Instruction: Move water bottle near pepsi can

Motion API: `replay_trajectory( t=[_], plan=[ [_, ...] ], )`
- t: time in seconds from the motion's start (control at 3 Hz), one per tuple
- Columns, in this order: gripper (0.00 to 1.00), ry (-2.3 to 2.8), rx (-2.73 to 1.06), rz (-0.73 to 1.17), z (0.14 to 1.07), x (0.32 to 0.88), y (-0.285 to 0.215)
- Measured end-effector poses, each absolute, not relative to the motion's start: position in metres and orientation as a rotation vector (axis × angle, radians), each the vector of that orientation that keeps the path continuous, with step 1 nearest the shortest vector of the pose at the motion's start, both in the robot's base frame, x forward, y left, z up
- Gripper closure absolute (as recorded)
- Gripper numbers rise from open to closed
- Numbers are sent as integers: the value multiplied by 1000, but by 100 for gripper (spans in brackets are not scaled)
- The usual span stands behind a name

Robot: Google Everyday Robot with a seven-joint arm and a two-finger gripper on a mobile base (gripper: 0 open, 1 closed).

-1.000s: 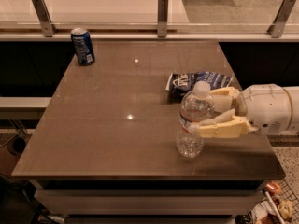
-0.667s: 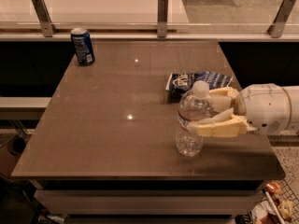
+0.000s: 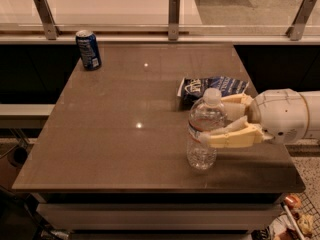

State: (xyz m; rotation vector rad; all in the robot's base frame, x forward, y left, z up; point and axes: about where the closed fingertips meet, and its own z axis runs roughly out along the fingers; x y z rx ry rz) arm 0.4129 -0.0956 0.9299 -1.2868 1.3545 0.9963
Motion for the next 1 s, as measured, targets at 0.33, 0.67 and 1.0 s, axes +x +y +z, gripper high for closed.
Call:
replay_trajectory(
  t=[0.33,0.67,1.0],
  plan=[
    [100,1367,-1261,986,941,423,-98],
    [100,1385,-1184,956,963,450,-105],
    [100,1391,-1079,882,988,480,-117]
  ],
)
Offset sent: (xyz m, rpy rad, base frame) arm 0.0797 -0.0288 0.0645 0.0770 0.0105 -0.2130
